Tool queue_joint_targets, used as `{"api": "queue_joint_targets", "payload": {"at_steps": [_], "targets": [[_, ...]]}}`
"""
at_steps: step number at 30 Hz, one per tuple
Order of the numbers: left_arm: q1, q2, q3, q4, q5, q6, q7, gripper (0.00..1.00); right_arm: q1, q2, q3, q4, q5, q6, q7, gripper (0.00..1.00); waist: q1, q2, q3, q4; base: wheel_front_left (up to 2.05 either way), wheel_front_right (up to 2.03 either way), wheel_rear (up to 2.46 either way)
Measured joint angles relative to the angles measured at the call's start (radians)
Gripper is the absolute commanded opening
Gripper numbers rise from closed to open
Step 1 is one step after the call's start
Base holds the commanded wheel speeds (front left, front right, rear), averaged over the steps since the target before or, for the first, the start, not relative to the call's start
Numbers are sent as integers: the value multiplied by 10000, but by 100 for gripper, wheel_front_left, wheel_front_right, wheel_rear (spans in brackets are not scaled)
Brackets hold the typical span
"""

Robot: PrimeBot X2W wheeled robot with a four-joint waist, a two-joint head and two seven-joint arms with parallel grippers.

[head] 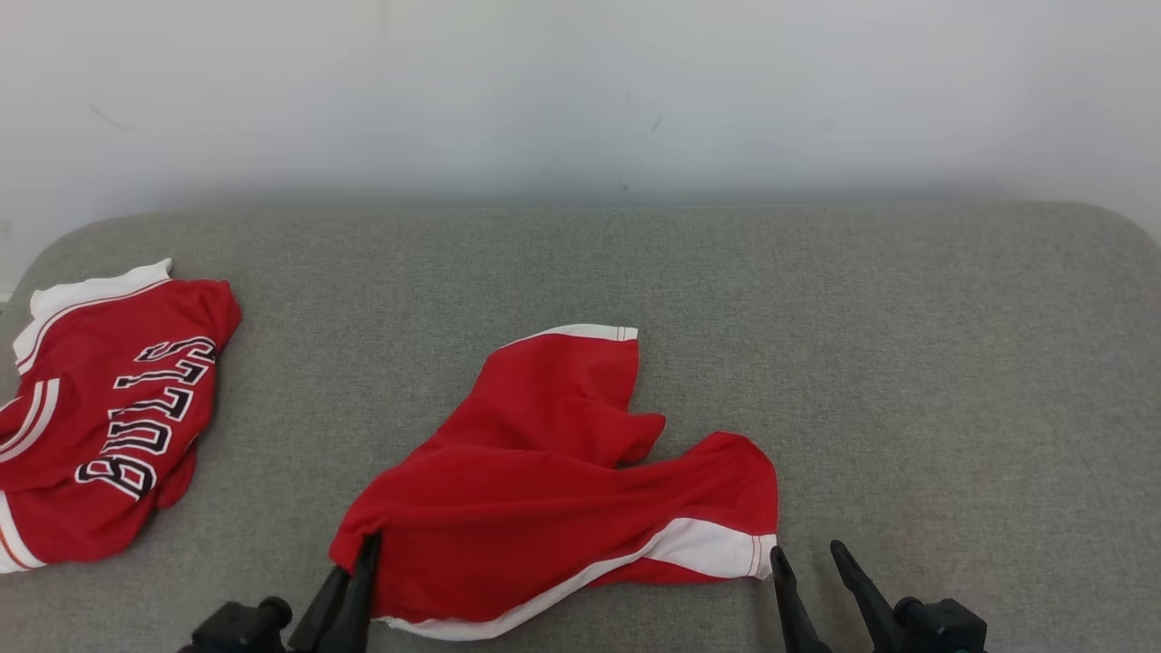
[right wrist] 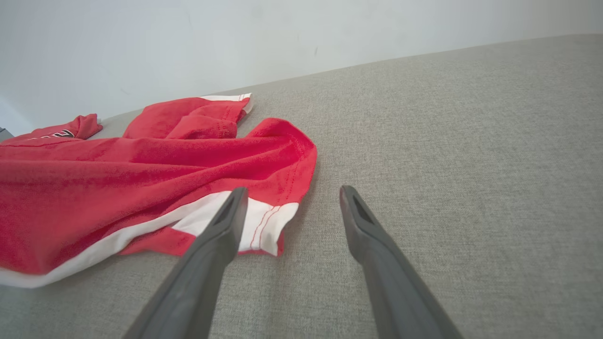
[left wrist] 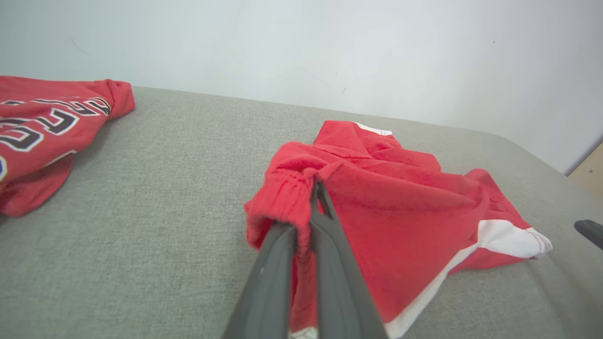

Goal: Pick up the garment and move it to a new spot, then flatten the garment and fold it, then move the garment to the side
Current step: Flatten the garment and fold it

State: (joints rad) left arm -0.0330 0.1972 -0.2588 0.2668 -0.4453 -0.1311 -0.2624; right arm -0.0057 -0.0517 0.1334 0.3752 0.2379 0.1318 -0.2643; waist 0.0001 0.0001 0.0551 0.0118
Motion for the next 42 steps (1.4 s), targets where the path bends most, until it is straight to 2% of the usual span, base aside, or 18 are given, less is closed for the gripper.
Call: {"api": "queue_joint_targets", "payload": {"at_steps": [5,10,20,21,22,23,24,30,42], "targets": [[-967,761,-286,194,-29,0,0,0,-280,2,65,46,-15,0,0,100,0,0,173,-222,0,0,0],[-2088,1490,-844,1438,-514,0,2,0,-641,2,88,157,-90,0,0,100,0,0,441,-584,0,0,0],[-3423,1685,-1024,2859,-1028,-2,0,0,-785,2,59,357,-98,0,0,100,0,1,841,-1064,0,0,0],[-3428,1680,-1103,2997,-1041,0,0,9,-788,2,61,374,-98,0,0,100,1,0,849,-1085,0,0,0],[-3428,1678,-1147,3089,-1064,0,0,31,-794,2,59,389,-96,0,0,100,0,0,850,-1099,0,0,0],[-3429,1674,-1149,3127,-1068,0,0,78,-805,2,56,401,-94,0,0,100,1,1,841,-1100,0,0,0],[-3430,1641,-1110,3162,-1083,0,0,100,-818,2,42,410,-92,0,0,100,0,0,828,-1089,0,0,0],[-3221,1515,-1007,2951,-1104,0,0,100,-797,2,19,405,-2,0,0,100,0,1,711,-887,0,0,0],[-1321,1172,-1200,1708,-1264,0,0,100,-493,4,23,403,84,0,0,100,-1,0,345,-166,0,0,0]]}}
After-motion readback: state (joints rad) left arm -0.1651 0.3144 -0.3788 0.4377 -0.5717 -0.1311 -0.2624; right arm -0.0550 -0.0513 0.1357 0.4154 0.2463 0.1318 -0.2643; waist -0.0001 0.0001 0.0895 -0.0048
